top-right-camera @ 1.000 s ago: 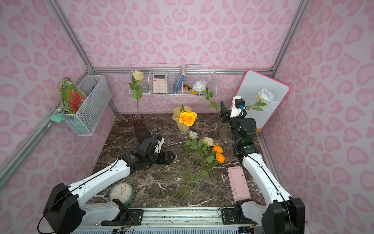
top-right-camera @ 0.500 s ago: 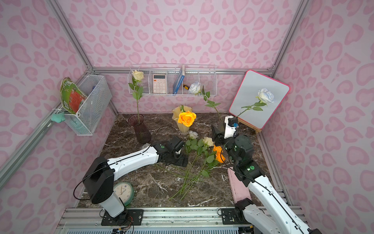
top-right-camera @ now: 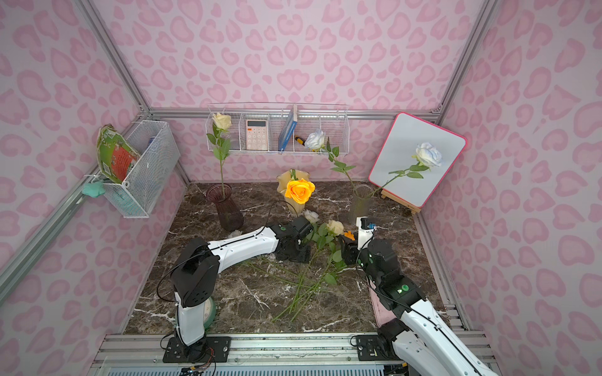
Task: Arrange the flowers in different vases according to their colors
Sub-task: Pick up the flower at the center of the board.
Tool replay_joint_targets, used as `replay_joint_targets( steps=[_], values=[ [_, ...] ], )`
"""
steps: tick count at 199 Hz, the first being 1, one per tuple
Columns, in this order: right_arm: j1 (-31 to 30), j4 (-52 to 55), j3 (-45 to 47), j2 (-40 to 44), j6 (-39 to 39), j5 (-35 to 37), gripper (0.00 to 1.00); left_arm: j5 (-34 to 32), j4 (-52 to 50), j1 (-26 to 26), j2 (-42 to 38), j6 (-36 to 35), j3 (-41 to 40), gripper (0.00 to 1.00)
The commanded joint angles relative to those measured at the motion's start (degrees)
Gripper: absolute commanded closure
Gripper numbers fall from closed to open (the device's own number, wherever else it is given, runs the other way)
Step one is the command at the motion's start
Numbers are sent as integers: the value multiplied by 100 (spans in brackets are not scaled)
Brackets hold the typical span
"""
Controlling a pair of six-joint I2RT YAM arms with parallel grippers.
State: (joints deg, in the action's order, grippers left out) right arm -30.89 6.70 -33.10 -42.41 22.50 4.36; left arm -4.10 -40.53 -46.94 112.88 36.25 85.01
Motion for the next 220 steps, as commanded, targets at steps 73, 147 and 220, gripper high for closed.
replay_joint_targets(
  steps=[73,147,220],
  values=[
    [533,121,352,-769,679,-674,46,117,-253,-268,179,-92,516,23],
    [1287,-162,588,-838,571,-1218,47,-189,-474,-324,852,-737,1219,33],
    [1303,-297,713,-791,501,-1225,47,-19,-456,-359,1360,-1092,1519,41]
  ],
)
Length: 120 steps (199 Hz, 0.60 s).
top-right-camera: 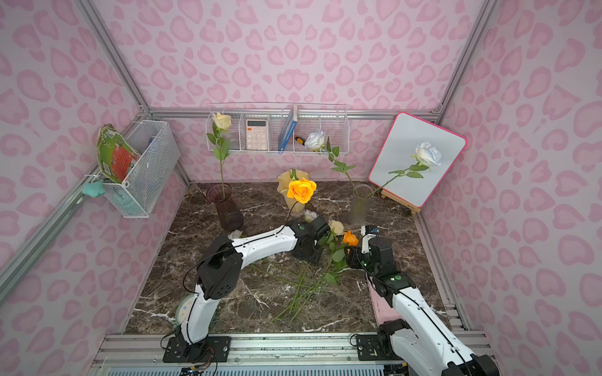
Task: Arrange the flowers in different vases according to their colors
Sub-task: Pick up the flower at the center of the board.
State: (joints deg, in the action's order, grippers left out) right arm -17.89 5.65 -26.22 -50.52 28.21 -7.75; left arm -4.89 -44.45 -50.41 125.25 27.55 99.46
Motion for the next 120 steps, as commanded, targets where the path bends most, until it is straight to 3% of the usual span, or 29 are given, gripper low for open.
replay_joint_targets(
  steps=[1,67,120],
  values=[
    [8,-198,27,18,-70,-15,47,59,-64,-8,127,-228,74,41],
    [18,-291,64,76,-79,-47,47,113,156,-64,350,-312,78,54],
    [21,-297,64,104,-109,-25,47,97,285,-89,174,-250,49,84]
  ],
)
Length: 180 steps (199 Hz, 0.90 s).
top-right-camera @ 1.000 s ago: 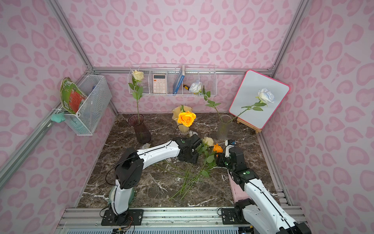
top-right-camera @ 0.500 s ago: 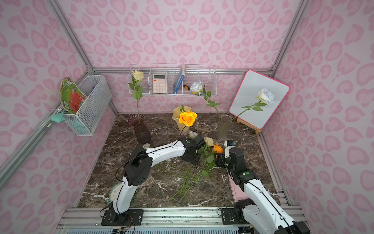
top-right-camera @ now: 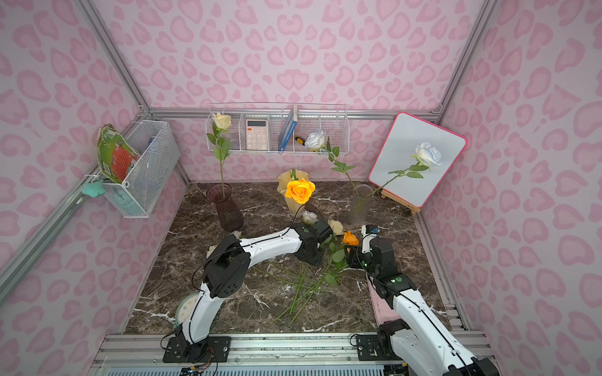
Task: Arrange the flowers in different vases according to their colors
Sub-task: Pick up the flower at the center of the board.
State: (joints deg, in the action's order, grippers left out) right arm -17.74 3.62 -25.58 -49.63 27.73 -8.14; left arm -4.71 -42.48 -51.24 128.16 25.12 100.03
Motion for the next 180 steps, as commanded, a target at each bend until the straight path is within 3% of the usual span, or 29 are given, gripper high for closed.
replay_joint_targets(
  steps=[1,24,60,109,137,180],
  values=[
    [2,-96,5,14,-54,14,47,82,98,-7,-120,-3,-9,85],
    [-1,-129,-17,22,-48,-3,46,86,143,-7,-206,10,8,100],
    [3,-103,-87,-4,-116,67,46,112,95,-12,-521,45,-23,100],
    [15,-324,-87,-71,-125,6,45,146,229,-32,-1661,-13,-292,100],
    [15,-368,-106,-87,-136,32,45,677,513,-168,-2500,-259,-562,100],
    [20,-449,-109,-243,-150,36,45,2107,1119,-399,-4142,-676,-1173,100]
  ],
)
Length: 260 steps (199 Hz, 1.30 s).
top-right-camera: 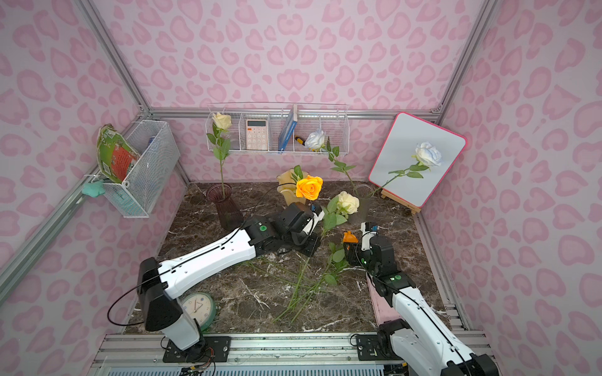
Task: Arrange the flowers in different vases according to their colors
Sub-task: Pick up the flower at the center of the board, then insert the flower into the vase.
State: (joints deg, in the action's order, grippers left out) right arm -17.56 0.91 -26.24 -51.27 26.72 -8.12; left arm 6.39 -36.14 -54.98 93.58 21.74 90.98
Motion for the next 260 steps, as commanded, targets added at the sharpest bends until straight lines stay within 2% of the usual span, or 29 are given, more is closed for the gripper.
replay_joint_targets(
  steps=[1,22,43,67,82,98,111,129,143,156,176,180,206,230,245,260],
  values=[
    [0,-178,-46,-87,-47,36,45,1027,498,-28,-732,-346,-284,100],
    [12,-245,-39,-202,-47,42,45,1330,686,-25,-1611,-483,-501,100],
    [7,-318,-63,-336,-40,21,45,1136,1000,-21,-2522,-646,-712,100],
    [3,-384,-149,-516,-49,5,45,603,897,-8,-3324,-890,-604,100],
    [6,-407,-210,-631,-79,-10,45,-115,683,0,-3647,-1127,-394,100],
    [7,-450,-284,-730,-89,-47,45,-1358,596,25,-3897,-1439,-186,100],
    [5,-477,-347,-811,-89,-83,45,-2375,749,54,-4015,-1856,-85,100],
    [7,-510,-433,-925,-95,-115,45,-3439,1309,104,-4046,-2546,-67,100],
    [-4,-530,-498,-1028,-105,-128,45,-3996,1988,184,-4002,-3266,-150,100],
    [-10,-552,-555,-1122,-127,-153,45,-4155,2473,397,-3926,-3842,-176,100],
    [-46,-598,-627,-1283,-156,-171,45,-3931,2734,1158,-3767,-4010,-109,100],
    [-52,-608,-643,-1321,-164,-172,45,-3837,2671,1446,-3719,-3933,-61,100],
    [-81,-684,-754,-1545,-206,-225,45,-2641,2429,3252,-3424,-2969,-57,100],
    [-128,-734,-846,-1671,-202,-295,45,-1668,2729,4613,-3090,-2178,-318,100],
    [-177,-708,-898,-1715,-225,-287,45,-1044,3173,5145,-2894,-1726,-594,100],
    [-195,-697,-927,-1759,-233,-306,45,-860,3596,5400,-2650,-1590,-731,100]
  ],
)
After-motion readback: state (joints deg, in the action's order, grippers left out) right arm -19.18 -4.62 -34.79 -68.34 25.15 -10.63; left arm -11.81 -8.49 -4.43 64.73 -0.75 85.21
